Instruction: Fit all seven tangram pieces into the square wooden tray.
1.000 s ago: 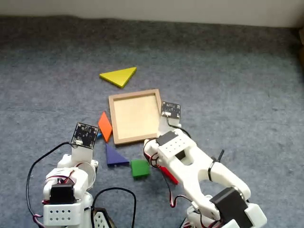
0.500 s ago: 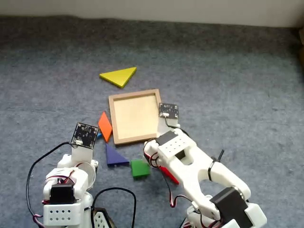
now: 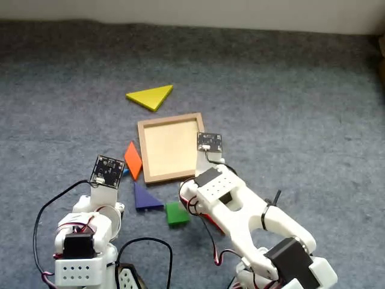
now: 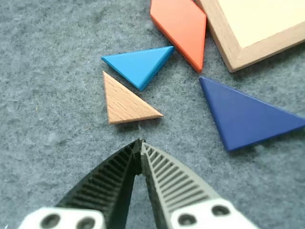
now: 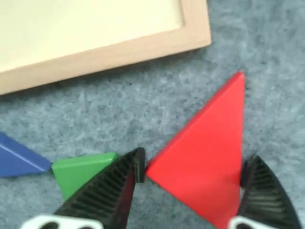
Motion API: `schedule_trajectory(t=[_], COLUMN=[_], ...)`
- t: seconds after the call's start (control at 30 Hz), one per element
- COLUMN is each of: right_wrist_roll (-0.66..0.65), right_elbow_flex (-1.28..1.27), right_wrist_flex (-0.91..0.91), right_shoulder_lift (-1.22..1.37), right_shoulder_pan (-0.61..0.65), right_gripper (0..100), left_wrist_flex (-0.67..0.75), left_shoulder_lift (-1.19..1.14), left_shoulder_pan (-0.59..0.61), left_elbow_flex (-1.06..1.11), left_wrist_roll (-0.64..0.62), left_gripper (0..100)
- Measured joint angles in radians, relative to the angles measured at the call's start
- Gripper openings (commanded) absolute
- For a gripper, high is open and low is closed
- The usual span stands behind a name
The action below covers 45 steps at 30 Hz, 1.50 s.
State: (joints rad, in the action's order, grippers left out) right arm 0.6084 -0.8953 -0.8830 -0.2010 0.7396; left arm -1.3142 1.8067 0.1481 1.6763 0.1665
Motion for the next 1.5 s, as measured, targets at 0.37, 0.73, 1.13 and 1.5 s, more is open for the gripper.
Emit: schedule_trajectory(t=[0.37,0.73,1.13,1.5], right_wrist_roll=[-0.006,-0.006,-0.072,-0.077], right_elbow_flex=[0.002,0.002,0.000,0.000], right_wrist_flex=[-0.077,-0.077,-0.089,-0.095], right_shoulder_lift=[0.000,0.000,-0.009,-0.012], right_shoulder_pan=[0.009,0.012,0.012,0.012], right_gripper=[31.5,32.9,31.0,23.3], left_wrist_flex=[0.000,0.000,0.000,0.000], left_shoulder_lift=[0.000,0.000,0.000,0.000], left_shoulder_pan=[0.000,0.000,0.000,0.000], left_elbow_flex=[0.000,0.000,0.000,0.000], left_wrist_roll=[0.000,0.000,0.000,0.000], left_gripper=[1,1,1,1])
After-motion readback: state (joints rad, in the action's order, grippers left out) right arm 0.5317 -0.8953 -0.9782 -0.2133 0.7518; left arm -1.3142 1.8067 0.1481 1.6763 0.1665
